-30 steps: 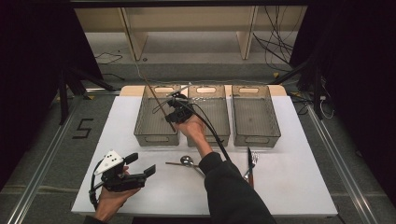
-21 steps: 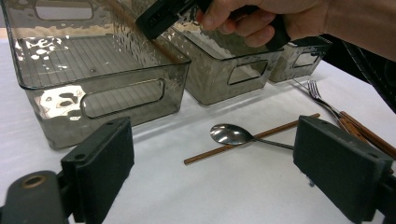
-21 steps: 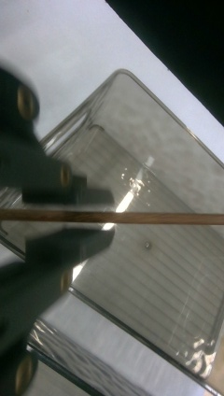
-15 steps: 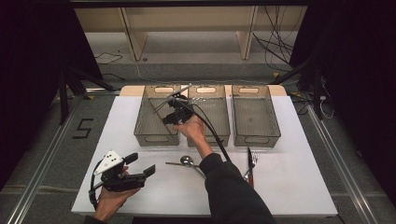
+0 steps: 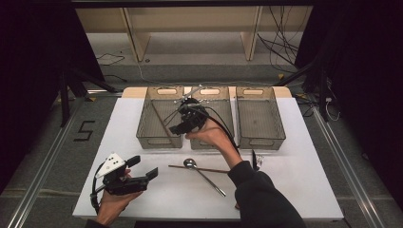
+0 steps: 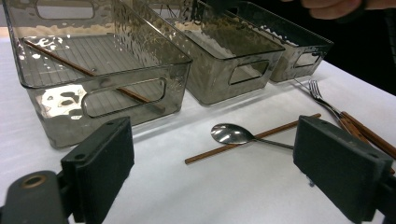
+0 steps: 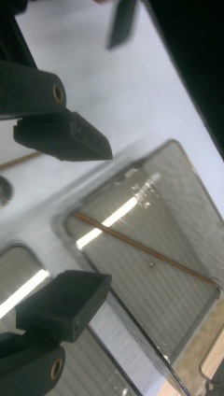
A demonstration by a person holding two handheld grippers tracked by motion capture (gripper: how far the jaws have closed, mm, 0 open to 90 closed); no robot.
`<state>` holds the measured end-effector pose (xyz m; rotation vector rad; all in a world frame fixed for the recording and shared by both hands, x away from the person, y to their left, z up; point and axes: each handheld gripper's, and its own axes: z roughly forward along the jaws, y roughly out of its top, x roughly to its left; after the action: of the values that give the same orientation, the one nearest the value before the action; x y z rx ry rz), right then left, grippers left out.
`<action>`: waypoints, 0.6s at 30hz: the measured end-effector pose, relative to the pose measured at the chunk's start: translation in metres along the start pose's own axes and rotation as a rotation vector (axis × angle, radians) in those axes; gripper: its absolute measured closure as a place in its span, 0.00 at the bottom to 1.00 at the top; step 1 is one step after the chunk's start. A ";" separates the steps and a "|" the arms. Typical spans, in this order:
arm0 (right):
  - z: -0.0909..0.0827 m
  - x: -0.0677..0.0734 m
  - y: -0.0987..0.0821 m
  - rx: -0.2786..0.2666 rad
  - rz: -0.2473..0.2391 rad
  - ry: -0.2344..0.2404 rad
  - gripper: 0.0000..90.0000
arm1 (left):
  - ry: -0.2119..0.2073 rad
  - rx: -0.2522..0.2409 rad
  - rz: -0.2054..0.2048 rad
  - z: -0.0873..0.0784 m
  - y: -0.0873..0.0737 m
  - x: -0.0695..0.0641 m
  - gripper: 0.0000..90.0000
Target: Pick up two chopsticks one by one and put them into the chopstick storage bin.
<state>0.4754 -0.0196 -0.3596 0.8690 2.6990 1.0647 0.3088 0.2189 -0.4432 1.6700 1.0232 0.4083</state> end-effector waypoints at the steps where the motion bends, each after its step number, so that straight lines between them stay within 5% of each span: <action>1: -0.004 0.002 -0.003 0.010 -0.013 0.003 0.37 | 0.000 0.001 -0.001 0.000 0.000 0.000 0.13; 4: -0.012 0.004 -0.013 0.025 -0.066 0.016 0.35 | 0.001 0.000 -0.001 0.000 0.000 0.000 0.13; 18: -0.036 0.008 -0.058 0.121 -0.159 0.016 0.35 | 0.002 0.004 -0.002 0.000 0.000 0.000 0.13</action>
<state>0.4309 -0.0712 -0.3701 0.6512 2.8144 0.8878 0.3092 0.2189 -0.4435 1.6726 1.0280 0.4066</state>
